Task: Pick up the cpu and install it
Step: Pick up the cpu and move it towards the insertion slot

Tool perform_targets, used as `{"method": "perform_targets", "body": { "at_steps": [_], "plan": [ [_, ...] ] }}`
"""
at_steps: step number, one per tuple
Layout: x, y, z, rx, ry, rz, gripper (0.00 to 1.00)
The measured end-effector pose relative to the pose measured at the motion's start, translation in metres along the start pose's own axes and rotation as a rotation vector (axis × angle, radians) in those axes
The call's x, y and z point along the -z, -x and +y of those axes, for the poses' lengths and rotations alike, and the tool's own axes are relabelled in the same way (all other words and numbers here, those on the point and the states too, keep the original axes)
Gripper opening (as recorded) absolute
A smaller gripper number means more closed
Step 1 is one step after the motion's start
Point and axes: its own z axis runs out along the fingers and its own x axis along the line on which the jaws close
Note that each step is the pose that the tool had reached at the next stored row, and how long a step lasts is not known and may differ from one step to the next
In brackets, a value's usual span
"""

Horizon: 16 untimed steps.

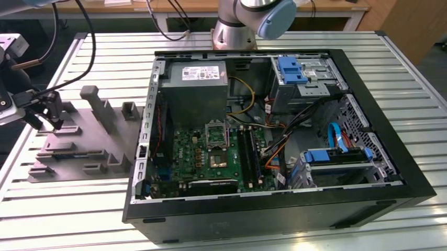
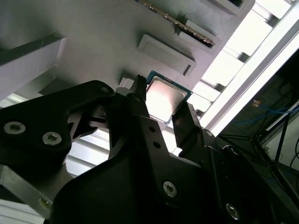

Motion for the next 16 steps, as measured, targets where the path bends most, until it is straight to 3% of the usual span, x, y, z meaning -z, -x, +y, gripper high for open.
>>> {"method": "perform_targets", "body": {
  "at_steps": [16],
  "plan": [
    [0.0030, 0.0001, 0.0001, 0.000, -0.0001, 0.0001, 0.47]
  ]
}}
